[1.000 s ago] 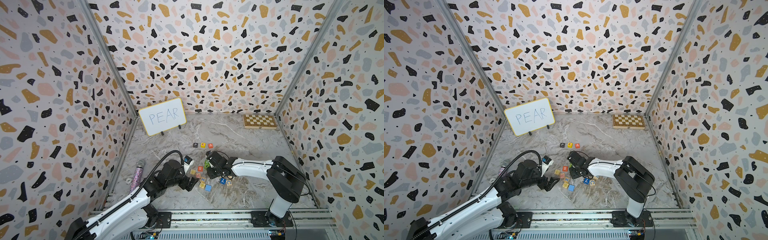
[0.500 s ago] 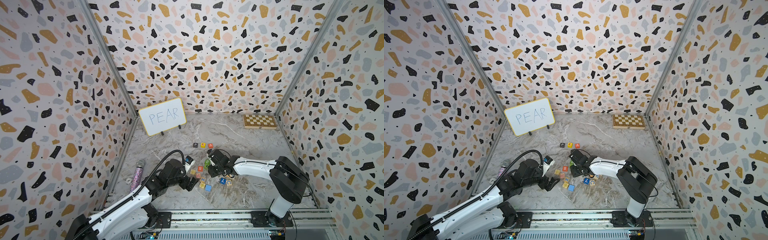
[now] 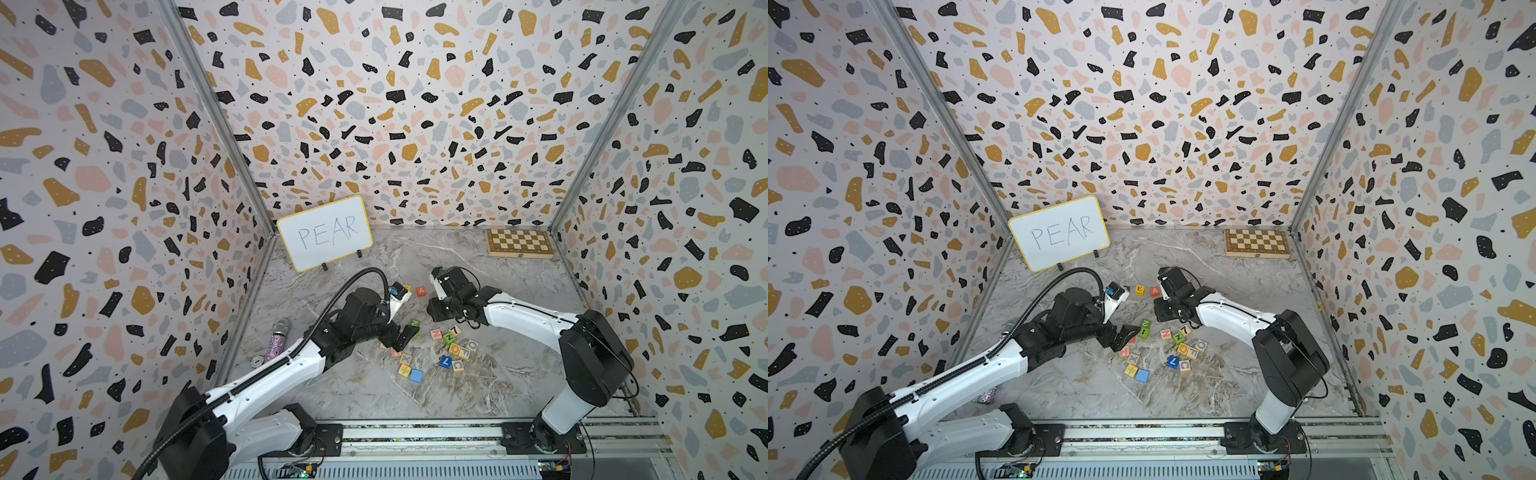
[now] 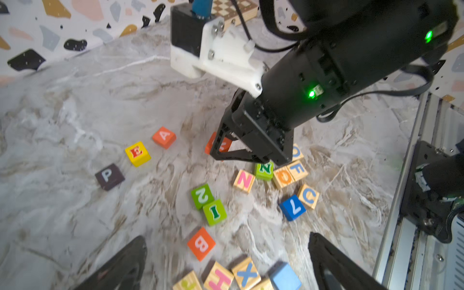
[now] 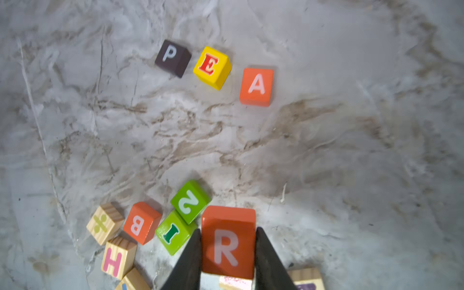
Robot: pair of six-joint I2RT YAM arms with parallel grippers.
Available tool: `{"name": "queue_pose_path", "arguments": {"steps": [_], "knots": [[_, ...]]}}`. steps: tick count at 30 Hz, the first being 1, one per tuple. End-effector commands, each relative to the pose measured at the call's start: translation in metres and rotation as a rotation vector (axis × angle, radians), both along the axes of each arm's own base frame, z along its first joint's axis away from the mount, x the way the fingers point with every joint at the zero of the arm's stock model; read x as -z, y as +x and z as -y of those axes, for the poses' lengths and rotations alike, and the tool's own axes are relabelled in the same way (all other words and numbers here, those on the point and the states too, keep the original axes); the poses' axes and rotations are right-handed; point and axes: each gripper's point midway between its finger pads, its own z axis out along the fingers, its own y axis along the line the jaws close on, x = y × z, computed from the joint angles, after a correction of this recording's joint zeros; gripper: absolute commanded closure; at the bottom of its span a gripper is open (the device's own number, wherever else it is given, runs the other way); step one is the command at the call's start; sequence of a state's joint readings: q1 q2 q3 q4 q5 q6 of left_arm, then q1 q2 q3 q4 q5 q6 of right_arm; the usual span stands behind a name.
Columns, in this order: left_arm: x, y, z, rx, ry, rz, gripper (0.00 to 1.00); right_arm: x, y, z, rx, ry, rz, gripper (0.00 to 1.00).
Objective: Spell the uppercase word “pear” with letter blocks
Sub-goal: Pick up the letter block from the center of the board, then place the letter block at the center of the board.
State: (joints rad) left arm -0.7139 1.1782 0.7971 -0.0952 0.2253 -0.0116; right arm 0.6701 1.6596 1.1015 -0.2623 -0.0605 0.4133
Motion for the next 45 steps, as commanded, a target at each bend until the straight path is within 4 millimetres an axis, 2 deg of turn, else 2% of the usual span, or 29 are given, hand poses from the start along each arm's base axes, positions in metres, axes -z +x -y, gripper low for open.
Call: {"name": "queue_pose_path", "arguments": {"steps": [1,4,7,13,18,30,45], "knots": [[-0.031,0.021,0.021,0.051,-0.047,0.090,0.01,-0.023,0.022,0.003,0.023,0.034,0.038,0.77],[-0.035,0.044,0.027,0.044,-0.047,0.073,0.01,-0.027,0.040,0.014,0.062,0.048,0.045,0.77],[-0.033,0.063,0.034,0.048,-0.048,0.025,0.01,-0.019,0.056,0.028,0.100,0.033,0.035,0.77],[-0.011,0.085,0.048,0.038,-0.010,-0.056,0.01,-0.002,0.081,0.044,0.123,0.018,0.020,0.77],[0.004,0.091,0.052,0.031,0.001,-0.097,0.01,0.008,0.092,0.040,0.103,0.007,0.014,0.77],[0.017,0.102,0.047,-0.031,0.037,-0.124,0.01,0.031,0.110,0.022,0.082,-0.018,-0.026,0.77],[0.022,0.109,0.045,-0.056,0.043,-0.152,0.01,0.053,0.119,0.014,0.101,-0.073,-0.066,0.77]]}}
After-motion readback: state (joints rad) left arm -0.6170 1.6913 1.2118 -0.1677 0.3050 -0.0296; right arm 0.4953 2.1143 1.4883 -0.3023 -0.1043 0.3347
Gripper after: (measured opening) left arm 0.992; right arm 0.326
